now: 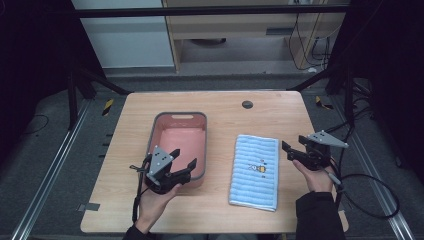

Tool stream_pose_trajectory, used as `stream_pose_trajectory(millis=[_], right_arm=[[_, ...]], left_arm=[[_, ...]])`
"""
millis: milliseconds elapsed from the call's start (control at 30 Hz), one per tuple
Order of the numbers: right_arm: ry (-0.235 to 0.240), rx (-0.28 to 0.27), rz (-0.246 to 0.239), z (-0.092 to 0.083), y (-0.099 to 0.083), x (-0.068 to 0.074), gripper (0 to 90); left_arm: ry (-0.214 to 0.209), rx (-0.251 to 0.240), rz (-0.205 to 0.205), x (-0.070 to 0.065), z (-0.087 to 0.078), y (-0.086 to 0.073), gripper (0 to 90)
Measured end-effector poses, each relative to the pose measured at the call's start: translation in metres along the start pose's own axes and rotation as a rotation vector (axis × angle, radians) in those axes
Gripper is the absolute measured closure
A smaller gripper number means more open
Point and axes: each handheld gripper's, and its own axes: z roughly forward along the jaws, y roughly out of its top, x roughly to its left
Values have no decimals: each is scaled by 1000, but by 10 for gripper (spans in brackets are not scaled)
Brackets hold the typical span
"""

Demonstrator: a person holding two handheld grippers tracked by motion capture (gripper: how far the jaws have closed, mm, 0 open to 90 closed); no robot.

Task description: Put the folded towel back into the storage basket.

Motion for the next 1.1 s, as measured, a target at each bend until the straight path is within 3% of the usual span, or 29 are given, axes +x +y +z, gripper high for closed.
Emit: stream_pose_trajectory(millis=[800, 1100], right_arm=[[11, -5, 24, 15, 3, -3, 343], [14, -5, 4, 22, 6, -1, 365]], left_arm=[[-61, 22, 51, -44, 38, 5, 355], [-89, 45, 64, -62, 51, 0, 367]])
